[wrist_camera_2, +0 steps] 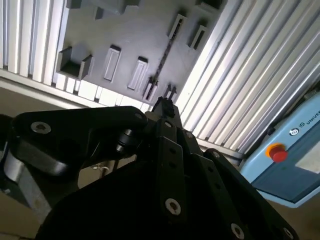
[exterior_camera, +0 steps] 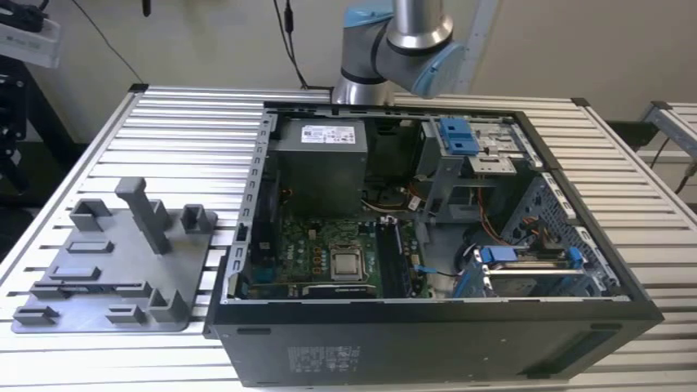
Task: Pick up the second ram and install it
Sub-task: 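Pick up the second ram and move it above second insertion slot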
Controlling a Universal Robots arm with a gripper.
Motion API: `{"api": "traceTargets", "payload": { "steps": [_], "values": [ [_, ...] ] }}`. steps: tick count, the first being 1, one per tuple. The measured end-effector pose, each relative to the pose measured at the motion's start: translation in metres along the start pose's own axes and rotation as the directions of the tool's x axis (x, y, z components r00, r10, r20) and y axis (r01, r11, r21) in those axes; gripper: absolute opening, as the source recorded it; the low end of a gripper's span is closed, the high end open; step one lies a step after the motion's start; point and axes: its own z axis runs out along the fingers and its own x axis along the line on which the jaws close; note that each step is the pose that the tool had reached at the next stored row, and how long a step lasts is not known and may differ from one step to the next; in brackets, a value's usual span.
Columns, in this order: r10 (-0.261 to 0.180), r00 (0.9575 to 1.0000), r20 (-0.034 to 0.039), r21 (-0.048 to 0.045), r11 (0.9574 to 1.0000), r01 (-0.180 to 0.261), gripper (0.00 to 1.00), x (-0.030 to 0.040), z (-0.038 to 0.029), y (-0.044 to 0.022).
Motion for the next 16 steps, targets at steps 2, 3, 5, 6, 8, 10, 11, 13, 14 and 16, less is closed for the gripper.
{"api": "traceTargets", "payload": {
  "steps": [2, 3, 5, 6, 8, 10, 11, 13, 14, 16],
  "values": [
    [-0.031, 0.9995, -0.0006, 0.0008, 0.9995, 0.031, 0.11, 0.0, 0.0, 0.0],
    [-0.047, 0.9989, -0.0009, 0.0008, 0.9989, 0.047, 0.11, 0.0, 0.0, 0.0],
    [-0.073, 0.9974, -0.0011, 0.001, 0.9974, 0.073, 0.11, 0.0001, 0.0003, 0.0005],
    [-0.078, 0.997, -0.0012, 0.001, 0.997, 0.078, 0.11, 0.0001, 0.0004, 0.0006],
    [-0.086, 0.9963, -0.0009, 0.0008, 0.9963, 0.086, 0.11, 0.0002, 0.0005, 0.001],
    [-0.095, 0.9954, -0.0005, 0.0008, 0.9954, 0.095, 0.11, 0.0002, 0.0007, 0.0014],
    [-0.102, 0.9948, -0.0004, 0.0008, 0.9948, 0.102, 0.11, 0.0002, 0.0008, 0.0015],
    [-0.116, 0.9933, -0.0005, 0.0006, 0.9933, 0.116, 0.11, 0.0002, 0.0009, 0.0017],
    [-0.116, 0.9932, -0.0006, 0.0006, 0.9932, 0.116, 0.11, 0.0002, 0.0009, 0.0017],
    [-0.116, 0.9932, -0.0006, 0.0006, 0.9932, 0.116, 0.11, 0.0002, 0.0009, 0.0017]
  ]
}}
